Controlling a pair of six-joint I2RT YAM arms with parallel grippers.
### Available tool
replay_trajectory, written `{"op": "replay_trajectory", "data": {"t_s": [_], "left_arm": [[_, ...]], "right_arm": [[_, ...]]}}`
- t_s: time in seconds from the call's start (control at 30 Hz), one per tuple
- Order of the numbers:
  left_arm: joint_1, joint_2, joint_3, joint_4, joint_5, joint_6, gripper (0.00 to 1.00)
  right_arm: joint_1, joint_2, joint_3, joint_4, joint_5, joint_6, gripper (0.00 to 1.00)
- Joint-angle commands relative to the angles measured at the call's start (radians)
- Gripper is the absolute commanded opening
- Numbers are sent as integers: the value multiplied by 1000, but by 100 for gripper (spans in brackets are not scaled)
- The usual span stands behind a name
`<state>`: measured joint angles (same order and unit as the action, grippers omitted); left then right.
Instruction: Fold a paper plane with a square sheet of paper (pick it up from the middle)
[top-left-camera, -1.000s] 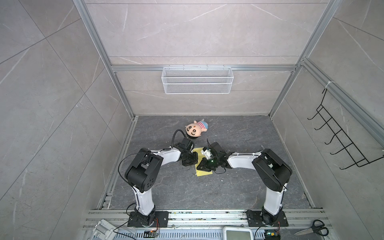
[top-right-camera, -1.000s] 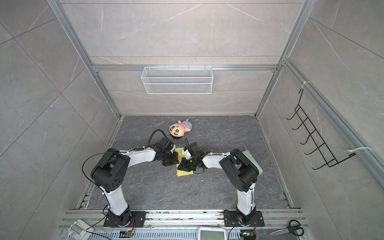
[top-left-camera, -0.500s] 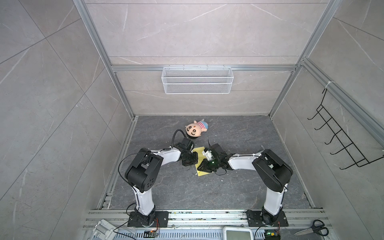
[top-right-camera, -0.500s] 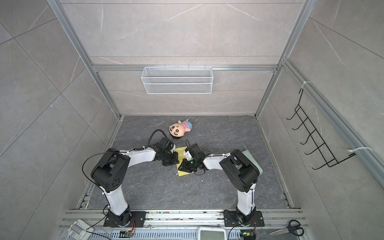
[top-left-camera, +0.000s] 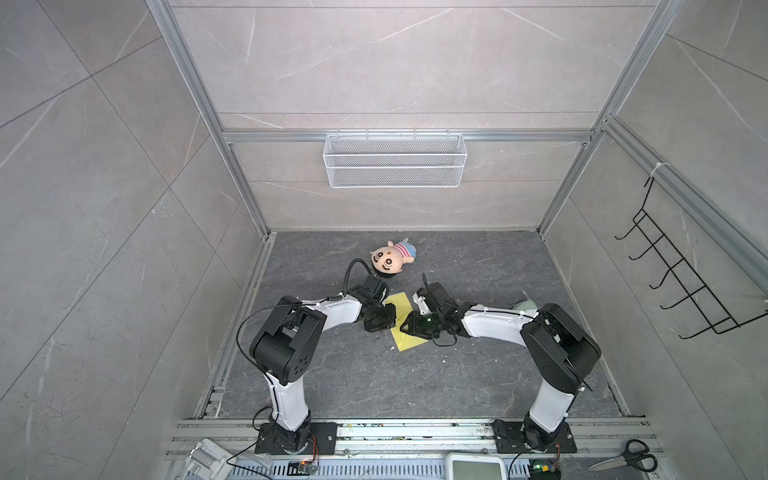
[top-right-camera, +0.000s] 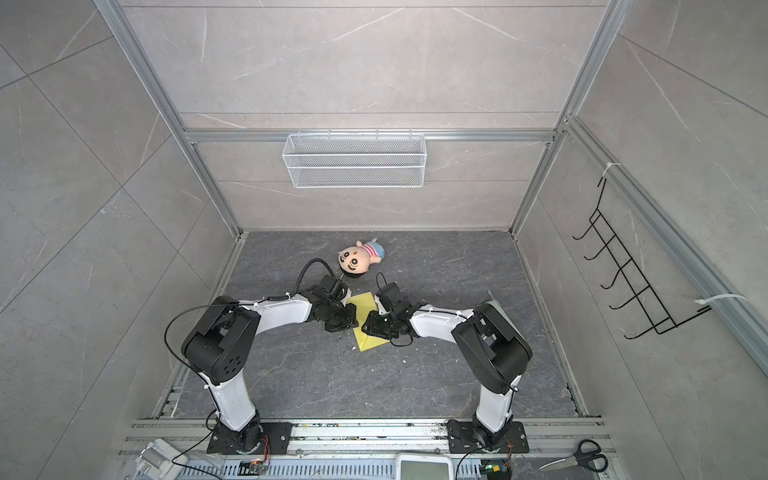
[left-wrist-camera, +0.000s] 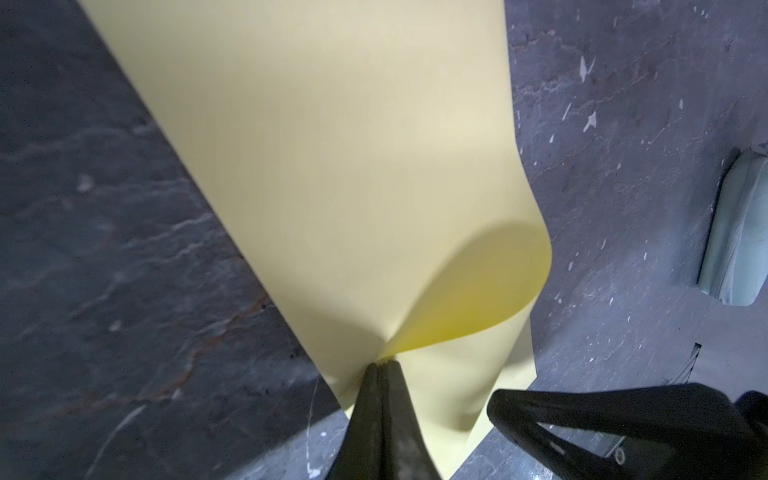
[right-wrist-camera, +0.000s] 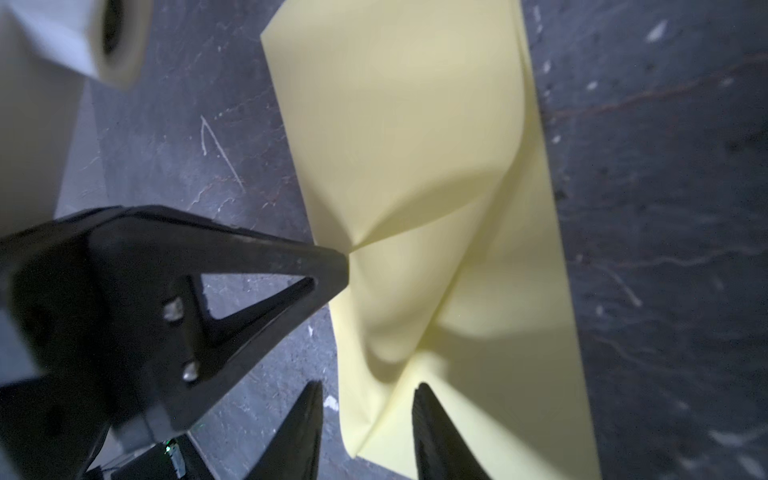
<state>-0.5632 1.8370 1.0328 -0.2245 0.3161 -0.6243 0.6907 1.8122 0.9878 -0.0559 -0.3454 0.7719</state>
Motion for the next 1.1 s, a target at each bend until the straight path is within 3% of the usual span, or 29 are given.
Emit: {"op": "replay_trajectory", "data": {"t_s": [0.0, 0.37, 0.73, 1.07], "left_arm": [[-4, -10, 21, -12, -10, 4, 0], [-4, -44, 38, -7, 6, -6, 0], [31, -125, -25, 33, -14, -46, 31], [35, -100, -63, 36, 28, -17, 37]], "right_arm": [[-2, 37, 52, -77, 43, 18, 39], [-1, 111, 103, -200, 109, 63, 28], [-2, 136, 88, -228, 143, 109, 30], [-2, 135, 82, -225, 141, 114, 32]]}}
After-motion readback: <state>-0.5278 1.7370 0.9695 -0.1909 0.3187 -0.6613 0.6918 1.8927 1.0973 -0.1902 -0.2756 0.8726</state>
